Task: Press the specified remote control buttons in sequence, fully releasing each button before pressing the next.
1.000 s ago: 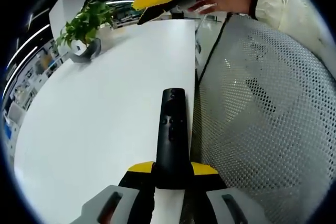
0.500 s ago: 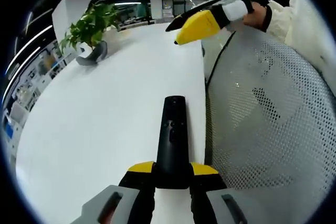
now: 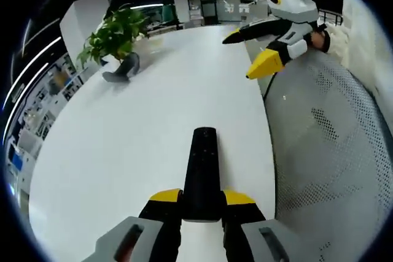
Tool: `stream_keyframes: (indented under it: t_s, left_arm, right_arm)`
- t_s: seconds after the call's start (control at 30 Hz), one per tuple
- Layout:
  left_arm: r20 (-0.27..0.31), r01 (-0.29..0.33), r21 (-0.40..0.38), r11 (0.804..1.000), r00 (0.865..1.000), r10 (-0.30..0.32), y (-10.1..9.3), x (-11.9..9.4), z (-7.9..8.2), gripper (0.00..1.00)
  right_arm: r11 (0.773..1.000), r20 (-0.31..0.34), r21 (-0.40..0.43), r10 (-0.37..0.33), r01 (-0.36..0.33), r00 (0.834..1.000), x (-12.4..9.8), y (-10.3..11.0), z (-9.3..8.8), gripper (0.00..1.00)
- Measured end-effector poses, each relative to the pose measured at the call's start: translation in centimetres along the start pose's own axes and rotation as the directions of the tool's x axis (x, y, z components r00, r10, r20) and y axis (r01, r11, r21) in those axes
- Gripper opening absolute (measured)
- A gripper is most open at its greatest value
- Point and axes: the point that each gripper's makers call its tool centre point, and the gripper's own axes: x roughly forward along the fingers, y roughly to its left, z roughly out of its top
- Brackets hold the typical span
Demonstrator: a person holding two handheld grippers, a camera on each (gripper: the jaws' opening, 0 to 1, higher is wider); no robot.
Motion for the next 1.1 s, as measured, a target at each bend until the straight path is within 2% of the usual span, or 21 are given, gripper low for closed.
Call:
stream_keyframes:
  t_s: [0.07, 0.1, 0.23, 0.43, 0.47, 0.5, 0.53, 0.57, 0.6, 0.63, 0.67, 0.7, 0.73, 0.77, 0.8, 0.83, 0.87, 0.9, 0.97, 1.03, 1.1]
  left_arm:
    - [-0.001, -0.006, 0.001, 1.0, 1.0, 0.006, 0.9, 0.0, 0.0, 0.23]
    - [-0.002, -0.011, 0.005, 1.0, 1.0, 0.011, 1.5, 0.0, 0.1, 0.23]
    - [0.004, -0.028, 0.008, 1.0, 1.0, 0.028, 3.4, -0.1, 0.5, 0.23]
    - [0.014, -0.048, 0.015, 0.999, 0.999, 0.048, 6.5, -0.1, 1.4, 0.23]
    - [0.017, -0.044, 0.02, 0.999, 0.999, 0.044, 7.1, -0.2, 1.5, 0.05]
    - [0.054, -0.055, 0.056, 0.997, 0.997, 0.052, 7.8, -0.4, 2.4, 0.01]
    - [0.073, -0.124, 0.026, 0.992, 0.99, 0.121, 9.1, -0.7, 2.7, 0.0]
    - [0.075, -0.116, 0.046, 0.992, 0.991, 0.112, 9.6, -0.6, 2.8, 0.0]
    - [0.061, -0.102, 0.036, 0.994, 0.993, 0.1, 9.8, -0.4, 2.6, 0.0]
    - [0.052, -0.099, -0.007, 0.995, 0.994, 0.1, 10.5, 0.2, 2.3, 0.0]
    - [0.051, -0.107, -0.003, 0.994, 0.993, 0.107, 11.0, 0.6, 2.1, 0.0]
    - [0.049, -0.115, 0.091, 0.989, 0.993, 0.111, 11.6, 0.8, 1.8, 0.0]
    - [0.046, -0.132, 0.124, 0.983, 0.991, 0.128, 12.2, 0.8, 1.6, 0.0]
    - [0.066, -0.133, 0.061, 0.989, 0.989, 0.129, 12.6, 0.9, 1.6, 0.0]
    - [0.071, -0.09, 0.001, 0.996, 0.993, 0.09, 12.3, 1.1, 1.5, 0.0]
    - [0.068, -0.088, -0.047, 0.995, 0.993, 0.091, 12.7, 1.2, 1.1, 0.0]
    - [0.072, -0.095, -0.036, 0.995, 0.993, 0.097, 13.2, 1.2, 0.9, 0.0]
    - [0.079, -0.092, 0.021, 0.996, 0.993, 0.09, 13.4, 1.4, 0.7, 0.0]
    - [0.071, -0.157, 0.103, 0.982, 0.986, 0.15, 14.9, 1.5, 0.2, 0.0]
    - [0.051, -0.108, 0.037, 0.993, 0.993, 0.106, 14.7, 1.8, -0.3, 0.0]
    - [0.067, -0.089, -0.012, 0.996, 0.994, 0.089, 15.0, 2.0, -0.1, 0.06]
  right_arm:
    - [1.0, -0.034, -0.002, 0.0, 0.0, 0.999, 0.2, -0.1, -0.8, 0.9]
    - [1.0, -0.071, 0.001, 0.0, 0.0, 0.998, 0.3, -0.2, -1.4, 0.9]
    - [1.0, -0.07, -0.03, -0.002, 0.0, 0.998, 0.4, 0.1, -1.3, 0.89]
    - [1.0, -0.098, -0.017, 0.005, -0.007, 0.995, 0.5, 0.1, -1.9, 0.87]
    - [1.0, -0.106, -0.02, 0.007, -0.009, 0.994, 0.6, 0.1, -2.0, 0.87]
    - [1.0, -0.111, -0.021, 0.006, -0.009, 0.994, 0.6, 0.1, -2.1, 0.86]
    - [1.0, -0.115, -0.02, 0.006, -0.008, 0.993, 0.6, 0.1, -2.2, 0.86]
    - [1.0, -0.117, -0.02, 0.006, -0.008, 0.993, 0.7, 0.1, -2.2, 0.86]
    - [1.0, -0.121, -0.021, 0.006, -0.008, 0.993, 0.7, 0.2, -2.3, 0.86]
    - [1.0, -0.119, -0.023, 0.004, -0.007, 0.993, 0.6, 0.2, -2.2, 0.86]
    - [0.999, -0.113, -0.032, -0.001, -0.003, 0.994, 0.6, 0.2, -2.1, 0.86]
    - [0.998, -0.1, -0.059, -0.015, 0.009, 0.995, 0.6, 0.0, -1.8, 0.87]
    - [0.998, -0.108, -0.059, -0.018, 0.012, 0.994, 0.7, 0.0, -2.0, 0.9]
    - [0.999, -0.125, -0.05, -0.008, 0.001, 0.992, 0.8, 0.1, -2.2, 0.91]
    - [0.999, -0.137, -0.035, 0.006, -0.011, 0.99, 0.9, 0.3, -2.5, 0.88]
    - [0.999, -0.141, -0.03, 0.011, -0.016, 0.99, 0.8, 0.3, -2.5, 0.86]
    - [0.999, -0.136, -0.035, 0.009, -0.014, 0.991, 0.8, 0.3, -2.4, 0.86]
    - [0.999, -0.13, -0.04, 0.006, -0.011, 0.991, 0.8, 0.3, -2.3, 0.88]
    - [0.999, -0.133, -0.031, 0.012, -0.016, 0.991, 0.9, 0.4, -2.4, 0.89]
    - [1.0, -0.159, -0.025, 0.015, -0.019, 0.987, 1.0, 0.4, -2.8, 0.88]
    - [0.999, -0.158, -0.028, 0.018, -0.023, 0.987, 0.9, 0.5, -2.8, 0.88]
